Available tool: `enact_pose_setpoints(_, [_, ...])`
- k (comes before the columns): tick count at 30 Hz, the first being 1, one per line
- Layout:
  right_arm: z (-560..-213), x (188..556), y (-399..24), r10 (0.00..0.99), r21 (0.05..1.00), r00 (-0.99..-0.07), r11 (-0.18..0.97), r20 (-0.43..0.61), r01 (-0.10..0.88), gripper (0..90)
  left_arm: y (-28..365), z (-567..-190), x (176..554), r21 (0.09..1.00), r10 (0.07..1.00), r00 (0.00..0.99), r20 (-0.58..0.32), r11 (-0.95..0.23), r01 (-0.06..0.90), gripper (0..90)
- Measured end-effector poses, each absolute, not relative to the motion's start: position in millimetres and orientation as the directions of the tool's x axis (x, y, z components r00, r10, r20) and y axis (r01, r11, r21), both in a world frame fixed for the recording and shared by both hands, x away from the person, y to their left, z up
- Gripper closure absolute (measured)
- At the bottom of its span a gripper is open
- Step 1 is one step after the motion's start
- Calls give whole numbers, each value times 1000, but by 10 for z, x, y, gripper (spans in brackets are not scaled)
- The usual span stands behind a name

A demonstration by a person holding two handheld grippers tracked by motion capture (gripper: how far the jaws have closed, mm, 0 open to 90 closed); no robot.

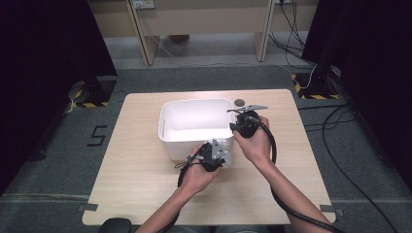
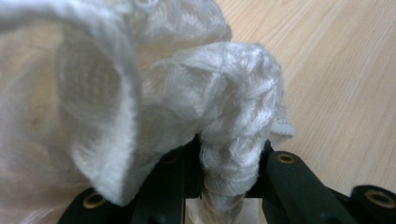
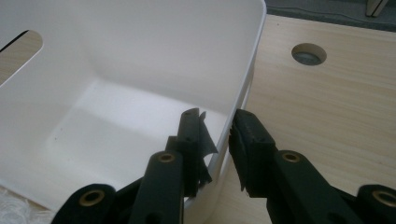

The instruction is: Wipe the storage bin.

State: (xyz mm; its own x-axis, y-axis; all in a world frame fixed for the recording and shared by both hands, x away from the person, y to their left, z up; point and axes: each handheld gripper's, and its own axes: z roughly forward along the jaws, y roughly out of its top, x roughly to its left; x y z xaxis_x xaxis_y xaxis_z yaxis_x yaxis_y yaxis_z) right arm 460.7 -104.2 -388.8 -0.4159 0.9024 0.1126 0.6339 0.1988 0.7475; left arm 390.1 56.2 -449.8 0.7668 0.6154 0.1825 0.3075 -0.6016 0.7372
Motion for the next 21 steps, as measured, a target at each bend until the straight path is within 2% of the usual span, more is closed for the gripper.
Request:
enact_pose_setpoints(6, [-3856, 4600, -1044, 900, 745, -418, 195, 122, 638, 704, 565, -4470, 3896, 741, 620, 761, 190, -599, 303, 747])
enact_pose_setpoints(14, [-3839, 4578, -1049, 907, 735, -402, 188, 124, 651, 762, 542, -4374, 3891, 753, 617, 762, 198, -593, 285, 746])
enact_pose_setpoints(21, [-3838, 4566, -1035, 911, 734, -395, 187, 119, 653, 769, 492, -4327, 3898, 758, 615, 762, 203, -591, 275, 746])
